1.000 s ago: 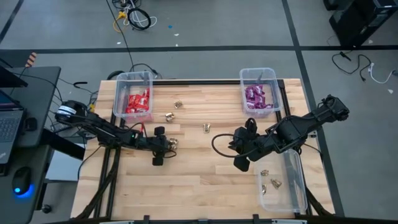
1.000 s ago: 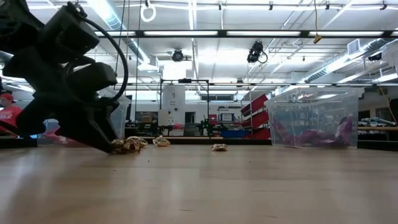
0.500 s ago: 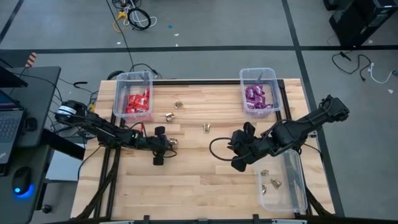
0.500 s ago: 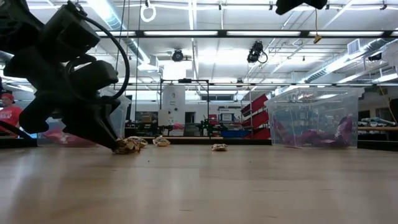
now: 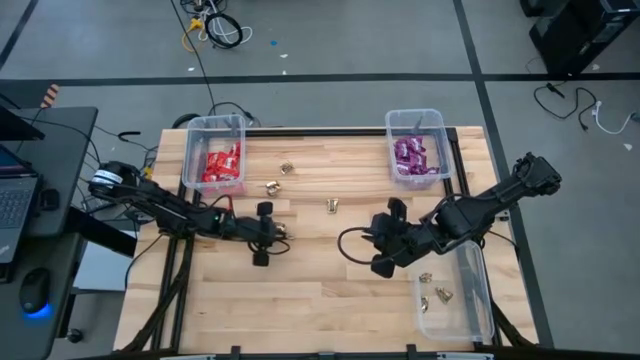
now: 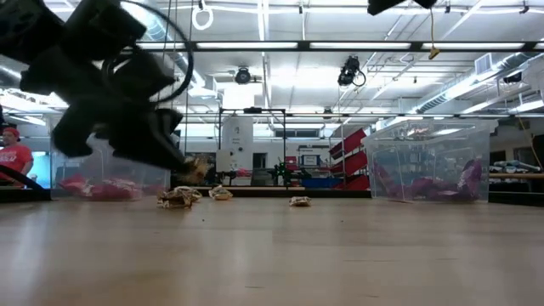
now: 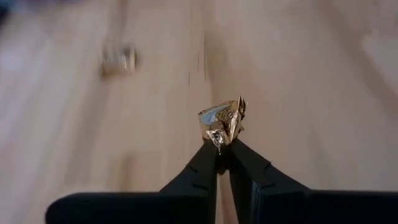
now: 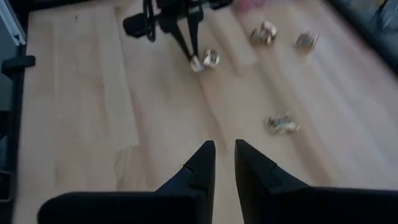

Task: Sort candy
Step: Put the yellow candy into the bottom right transparent bin

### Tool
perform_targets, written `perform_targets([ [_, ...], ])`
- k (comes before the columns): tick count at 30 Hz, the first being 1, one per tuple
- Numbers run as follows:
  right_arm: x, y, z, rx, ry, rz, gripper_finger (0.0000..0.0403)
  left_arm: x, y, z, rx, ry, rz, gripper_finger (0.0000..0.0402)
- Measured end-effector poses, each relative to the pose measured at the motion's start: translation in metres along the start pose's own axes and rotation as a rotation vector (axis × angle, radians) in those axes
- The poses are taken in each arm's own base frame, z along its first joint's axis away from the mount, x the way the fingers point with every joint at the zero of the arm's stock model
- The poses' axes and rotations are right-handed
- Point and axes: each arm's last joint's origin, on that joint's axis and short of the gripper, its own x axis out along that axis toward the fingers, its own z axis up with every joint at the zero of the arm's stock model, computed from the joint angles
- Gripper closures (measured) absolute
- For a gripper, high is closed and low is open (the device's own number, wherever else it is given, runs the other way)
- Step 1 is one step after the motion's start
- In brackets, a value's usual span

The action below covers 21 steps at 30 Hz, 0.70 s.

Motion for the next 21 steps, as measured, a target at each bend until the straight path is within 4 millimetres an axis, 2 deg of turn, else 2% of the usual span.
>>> perform_targets([
  [6, 0.003, 0.008, 0.005, -0.149, -0.099, -0.036, 0.0357, -0.001, 0.003, 0.043, 0.13, -0.218, 0.036, 0.0372],
  [9, 0.013, 0.016, 0.006, -0.231, -0.113, -0.035, 0.0357, -0.004, 0.005, 0.066, 0.179, -0.328, 0.067, 0.0372],
  [14, 0.035, 0.027, 0.007, -0.335, -0.139, -0.077, 0.0357, -0.008, 0.008, 0.093, 0.269, -0.407, 0.119, 0.0372],
  [21, 0.055, 0.036, 0.009, -0.43, -0.201, -0.172, 0.0354, -0.01, 0.011, 0.106, 0.358, -0.414, 0.216, 0.0372],
])
